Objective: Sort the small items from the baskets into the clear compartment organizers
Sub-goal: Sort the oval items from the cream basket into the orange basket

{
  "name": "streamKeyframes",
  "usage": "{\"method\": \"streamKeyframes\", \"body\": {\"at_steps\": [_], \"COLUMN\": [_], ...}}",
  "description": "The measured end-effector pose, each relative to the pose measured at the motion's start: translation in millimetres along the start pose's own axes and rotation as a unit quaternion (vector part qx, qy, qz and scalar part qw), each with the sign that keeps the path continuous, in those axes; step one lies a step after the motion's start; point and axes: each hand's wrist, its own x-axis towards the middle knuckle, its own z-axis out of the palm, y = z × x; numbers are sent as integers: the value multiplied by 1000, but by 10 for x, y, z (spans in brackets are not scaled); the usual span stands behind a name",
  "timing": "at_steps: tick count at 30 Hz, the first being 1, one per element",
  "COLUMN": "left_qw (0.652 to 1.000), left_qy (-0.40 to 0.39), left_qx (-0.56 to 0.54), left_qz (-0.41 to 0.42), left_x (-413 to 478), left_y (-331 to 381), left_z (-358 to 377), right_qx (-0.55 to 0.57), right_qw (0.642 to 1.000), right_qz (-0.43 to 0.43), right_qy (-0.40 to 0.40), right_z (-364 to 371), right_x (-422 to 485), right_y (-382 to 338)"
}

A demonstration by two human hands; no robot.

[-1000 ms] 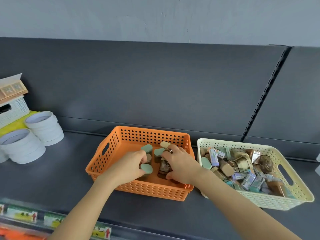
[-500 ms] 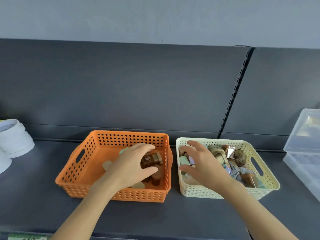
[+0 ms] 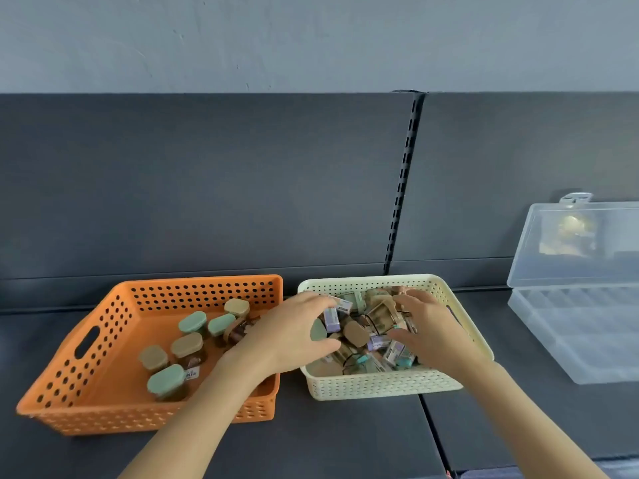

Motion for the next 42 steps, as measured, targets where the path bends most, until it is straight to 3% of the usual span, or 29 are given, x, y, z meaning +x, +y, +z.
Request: {"method": "streamKeyframes", "body": {"at_steps": [6,15,22,28,32,42], "left_qw": [999,986,972,966,965,957], "left_qy": [-40,-149,-226,-253,-258,-278], "left_qx": [-2,-75,-55,-52,-42,-18], "left_qz": [3,2,28,17,15,79], "left_x": [145,310,303,290,325,458], "left_y": [72,240,248,229,262,287], "left_z": [115,303,302,351,376,414], "right_qx": [-39,-85,-55,-25,-30,-4], "right_qw": [999,992,995,994,997,997], "right_qz": [-2,-3,-67,-103,-74,-24], "right_qy": [23,-91,-54,-26,-15,-74], "right_z": [27,164,195,160,100,18], "right_x": [185,469,418,360,352,415], "right_y": [206,259,371,438,462,413]}}
